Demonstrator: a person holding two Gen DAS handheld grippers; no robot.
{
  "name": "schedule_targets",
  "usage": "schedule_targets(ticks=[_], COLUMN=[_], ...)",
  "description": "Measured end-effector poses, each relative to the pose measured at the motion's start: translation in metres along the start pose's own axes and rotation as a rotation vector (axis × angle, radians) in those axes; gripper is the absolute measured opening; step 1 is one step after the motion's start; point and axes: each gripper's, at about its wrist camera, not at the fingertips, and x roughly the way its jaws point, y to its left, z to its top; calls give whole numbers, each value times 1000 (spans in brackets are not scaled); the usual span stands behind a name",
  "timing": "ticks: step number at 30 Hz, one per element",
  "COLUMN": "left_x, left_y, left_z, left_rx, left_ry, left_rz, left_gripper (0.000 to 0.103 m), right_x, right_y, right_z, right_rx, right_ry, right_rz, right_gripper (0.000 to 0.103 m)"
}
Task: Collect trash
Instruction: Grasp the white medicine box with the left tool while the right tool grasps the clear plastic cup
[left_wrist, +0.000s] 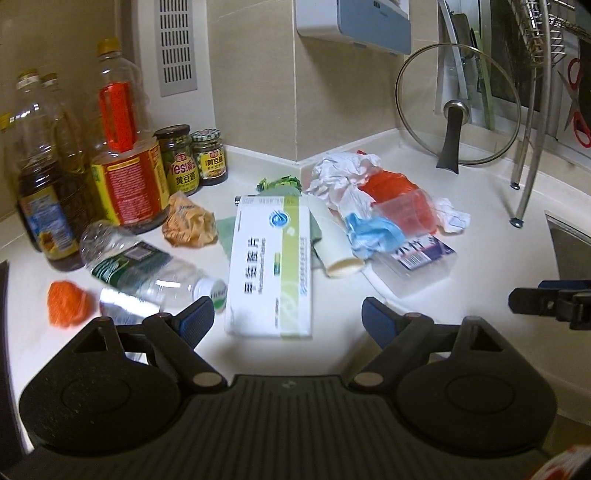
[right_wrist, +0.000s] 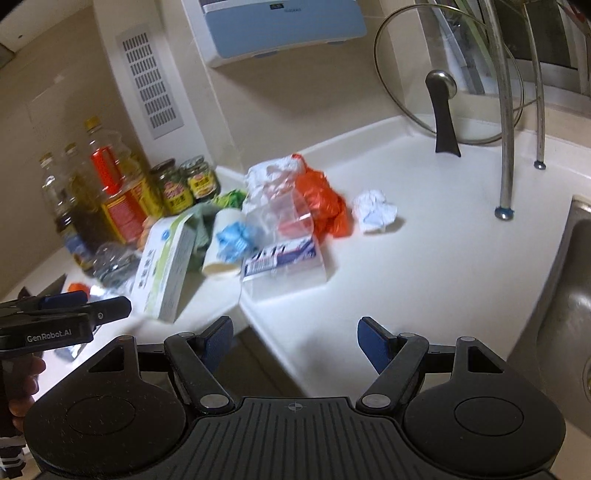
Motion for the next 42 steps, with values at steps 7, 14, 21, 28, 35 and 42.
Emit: schedule_targets(ticks=[7,14,21,28,35,42], left_x=[42,81,92,89,68,58], left_y=[13,21,29,30,37,49], left_z=[16,24,29,31,44,54], left_rx=[5,16,6,25,7,-27], left_ry=[18,65,64,46,-26,-47], left_rz=[-14,-23,-57,-77,-82,-63], left_gripper=[87,89,78,69,69,69], right_x=[28,48,65,76,88,104], right_y=[1,3,2,4,7,5], right_z=[21,30,35,42,49,59], right_rx=[0,-3,-14,-26,-45,-65], right_ry=[-35,-37,-49,-60,-76,-95], right_rz=[-19,-32,-36,-28,-28,-8], right_gripper=[75,75,74,66,56,47])
